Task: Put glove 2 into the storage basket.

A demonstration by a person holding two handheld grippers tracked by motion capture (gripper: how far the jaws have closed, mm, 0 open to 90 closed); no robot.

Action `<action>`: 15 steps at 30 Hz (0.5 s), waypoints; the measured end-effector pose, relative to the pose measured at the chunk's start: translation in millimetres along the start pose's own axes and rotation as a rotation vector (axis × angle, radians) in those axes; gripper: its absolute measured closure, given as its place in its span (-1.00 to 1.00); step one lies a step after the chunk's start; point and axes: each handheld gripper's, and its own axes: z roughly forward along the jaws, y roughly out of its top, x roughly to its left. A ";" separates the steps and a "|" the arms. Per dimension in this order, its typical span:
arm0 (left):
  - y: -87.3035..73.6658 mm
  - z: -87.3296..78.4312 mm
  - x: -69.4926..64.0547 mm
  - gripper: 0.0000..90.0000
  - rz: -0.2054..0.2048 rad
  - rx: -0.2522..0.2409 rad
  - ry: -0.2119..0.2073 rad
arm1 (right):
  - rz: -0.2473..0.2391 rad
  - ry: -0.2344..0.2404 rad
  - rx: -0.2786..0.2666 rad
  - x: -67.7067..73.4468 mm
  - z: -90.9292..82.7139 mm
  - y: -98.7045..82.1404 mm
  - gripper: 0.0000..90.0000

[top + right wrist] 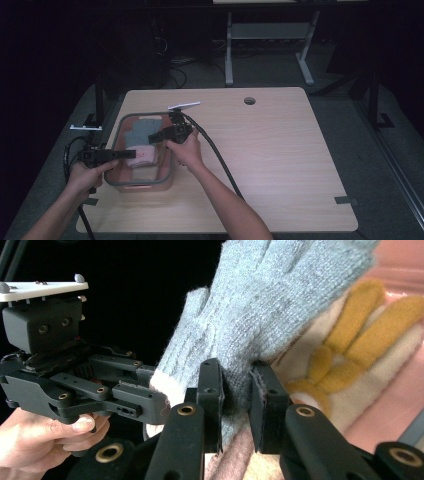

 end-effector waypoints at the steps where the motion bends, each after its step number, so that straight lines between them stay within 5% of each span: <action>1: -0.7 1.0 0.4 0.56 -0.002 0.002 0.004 | -0.004 -0.001 0.002 -0.9 0.8 -0.6 0.71; 15: -8.9 16.7 9.3 0.57 -0.008 0.060 0.084 | -0.015 -0.069 0.034 -6.8 3.6 -3.1 0.66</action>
